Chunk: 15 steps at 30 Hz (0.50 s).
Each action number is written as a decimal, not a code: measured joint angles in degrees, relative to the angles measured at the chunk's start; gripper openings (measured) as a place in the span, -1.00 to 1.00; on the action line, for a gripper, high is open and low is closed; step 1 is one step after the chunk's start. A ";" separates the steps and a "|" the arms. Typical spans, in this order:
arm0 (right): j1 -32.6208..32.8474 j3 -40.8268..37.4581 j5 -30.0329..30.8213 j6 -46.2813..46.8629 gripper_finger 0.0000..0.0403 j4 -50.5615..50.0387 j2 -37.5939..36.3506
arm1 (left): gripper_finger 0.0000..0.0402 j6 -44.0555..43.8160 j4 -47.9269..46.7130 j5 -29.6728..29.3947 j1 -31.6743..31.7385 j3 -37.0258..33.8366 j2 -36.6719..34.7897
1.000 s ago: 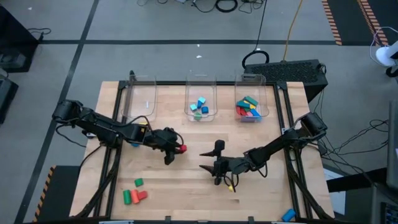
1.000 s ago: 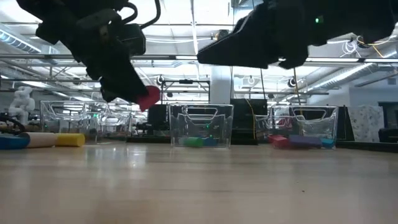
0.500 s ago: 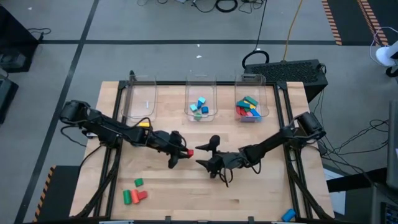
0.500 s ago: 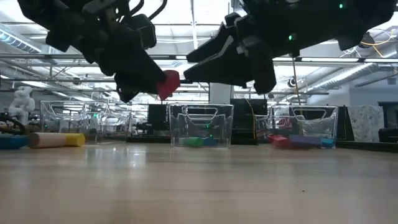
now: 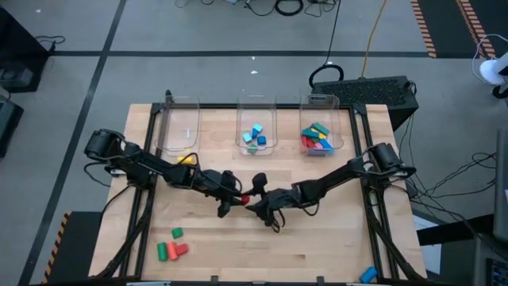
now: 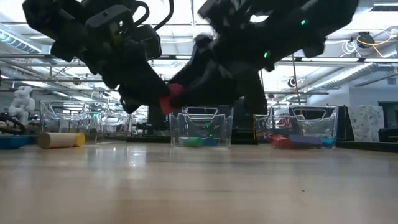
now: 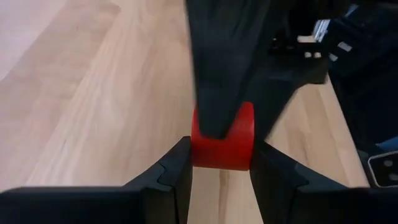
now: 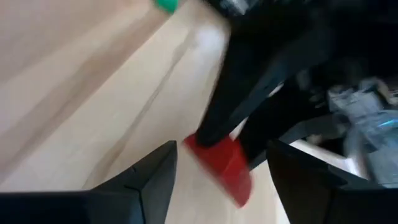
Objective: Sort blocks by size
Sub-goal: Put the red half circle block into the center transparent bin
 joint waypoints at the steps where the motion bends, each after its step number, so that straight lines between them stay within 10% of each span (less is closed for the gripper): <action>1: -0.25 0.76 -1.04 -0.18 0.12 -1.58 0.71 | -0.35 0.00 0.02 0.06 0.00 -0.04 -0.02; 15: -0.47 5.45 -1.83 -2.00 -0.44 -6.82 3.23 | -0.29 -0.67 -1.14 2.19 -0.04 -0.15 -0.02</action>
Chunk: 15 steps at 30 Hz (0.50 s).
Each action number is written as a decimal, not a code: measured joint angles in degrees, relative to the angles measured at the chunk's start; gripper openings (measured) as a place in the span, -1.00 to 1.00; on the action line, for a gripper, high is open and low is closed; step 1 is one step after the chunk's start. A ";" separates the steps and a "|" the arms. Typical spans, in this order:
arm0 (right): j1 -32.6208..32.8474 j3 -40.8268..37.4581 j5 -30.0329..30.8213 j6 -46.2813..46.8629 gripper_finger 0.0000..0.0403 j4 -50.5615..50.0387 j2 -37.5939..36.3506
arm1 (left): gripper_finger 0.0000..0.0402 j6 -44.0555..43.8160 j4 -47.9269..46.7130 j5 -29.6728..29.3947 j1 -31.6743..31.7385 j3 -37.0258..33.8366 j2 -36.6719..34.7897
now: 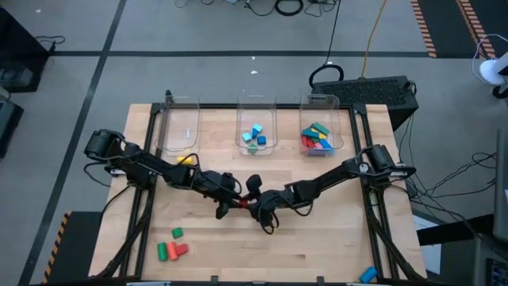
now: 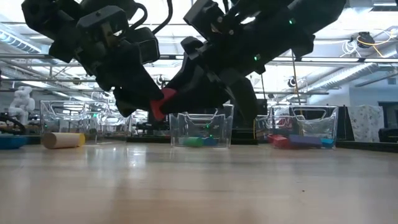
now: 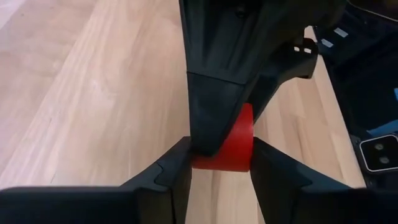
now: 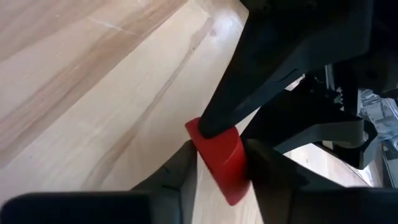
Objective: Sort blocks by size
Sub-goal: Put the red half circle block into the center transparent bin
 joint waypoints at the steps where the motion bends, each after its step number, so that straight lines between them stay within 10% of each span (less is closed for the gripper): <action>1: -0.02 0.02 0.04 -0.04 -0.50 -0.13 0.00 | -0.26 -0.18 0.00 0.00 0.01 0.00 0.00; 15: -1.03 0.02 10.16 1.31 -0.67 -4.91 -6.88 | -0.20 0.73 -10.17 -1.20 2.65 0.39 -10.67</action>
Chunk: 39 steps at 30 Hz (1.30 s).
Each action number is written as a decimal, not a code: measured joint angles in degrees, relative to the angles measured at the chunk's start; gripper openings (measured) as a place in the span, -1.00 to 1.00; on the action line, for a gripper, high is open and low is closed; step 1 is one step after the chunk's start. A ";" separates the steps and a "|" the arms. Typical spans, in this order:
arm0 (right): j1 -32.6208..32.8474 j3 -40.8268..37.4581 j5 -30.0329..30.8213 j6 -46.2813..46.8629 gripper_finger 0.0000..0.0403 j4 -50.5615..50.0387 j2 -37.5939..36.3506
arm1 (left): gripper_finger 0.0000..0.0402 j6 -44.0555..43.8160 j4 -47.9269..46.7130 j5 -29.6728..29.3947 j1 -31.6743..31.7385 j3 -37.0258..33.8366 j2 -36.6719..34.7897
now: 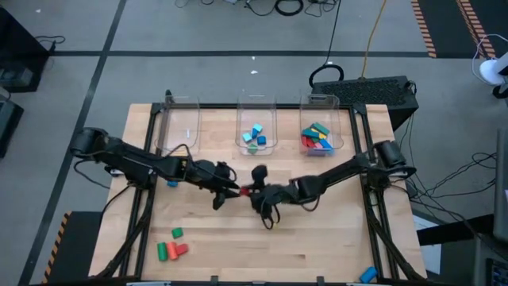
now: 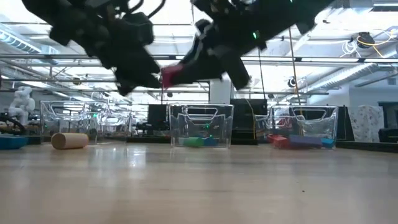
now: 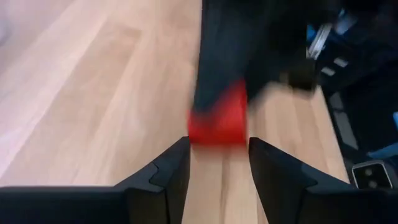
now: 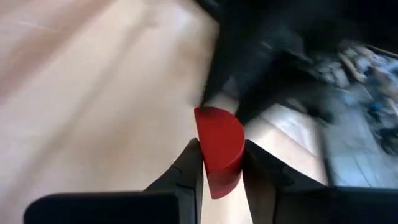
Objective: Sort blocks by size
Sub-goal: Put the red half circle block into the center transparent bin
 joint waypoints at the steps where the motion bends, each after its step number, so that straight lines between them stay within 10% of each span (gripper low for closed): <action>1: -0.71 0.00 0.68 0.00 -0.68 -0.57 -1.54 | -0.20 0.08 -2.76 -0.82 0.04 -0.10 -1.91; 8: -12.18 0.00 -2.62 3.20 -0.67 -8.41 -11.62 | -0.19 -0.77 -19.00 -12.03 0.00 -0.17 -11.98; 19: -40.34 0.00 -33.44 23.86 -0.66 -12.04 -10.13 | -0.19 -9.41 -42.42 -20.84 0.79 -0.28 -14.37; 39: -44.32 20.74 -41.70 18.40 -0.39 -32.75 7.16 | -0.19 -11.17 -54.16 -12.48 6.55 -0.28 -14.35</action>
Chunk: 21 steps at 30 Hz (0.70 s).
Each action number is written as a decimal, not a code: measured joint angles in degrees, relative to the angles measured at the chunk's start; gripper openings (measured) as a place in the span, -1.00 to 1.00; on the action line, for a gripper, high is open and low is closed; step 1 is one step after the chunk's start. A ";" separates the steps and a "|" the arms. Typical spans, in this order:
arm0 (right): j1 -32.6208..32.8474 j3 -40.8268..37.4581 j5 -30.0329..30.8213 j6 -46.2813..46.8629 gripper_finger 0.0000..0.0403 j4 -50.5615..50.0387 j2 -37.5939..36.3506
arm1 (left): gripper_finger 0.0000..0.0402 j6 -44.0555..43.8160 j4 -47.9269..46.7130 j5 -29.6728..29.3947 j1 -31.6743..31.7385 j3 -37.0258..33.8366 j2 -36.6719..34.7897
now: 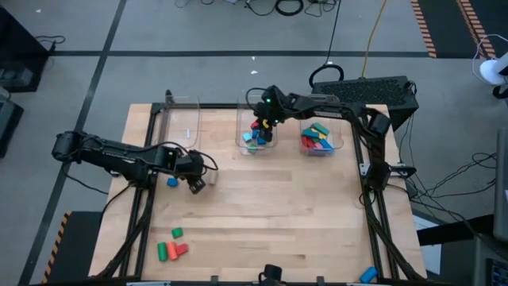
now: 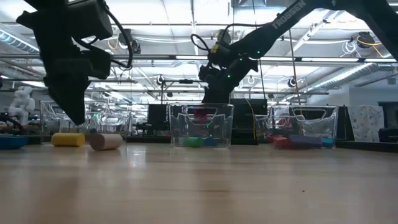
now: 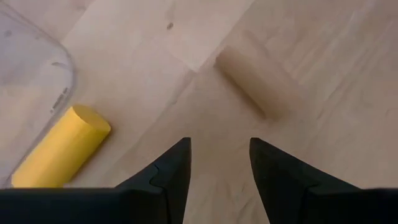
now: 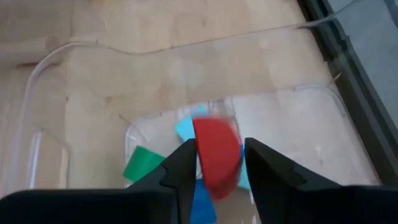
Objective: Sort blocks by size
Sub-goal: Put the red half circle block into the center transparent bin, then put the blue half circle block into the center transparent bin
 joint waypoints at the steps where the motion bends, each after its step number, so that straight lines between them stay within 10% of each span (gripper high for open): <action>1: 0.00 0.04 0.07 -0.04 -0.35 0.16 0.07 | -0.18 0.01 -0.04 0.75 0.00 0.00 0.00; 21: 2.33 0.07 -0.01 -0.63 -0.02 -6.97 -7.23 | -0.18 -4.47 -15.06 14.66 -1.84 0.00 0.02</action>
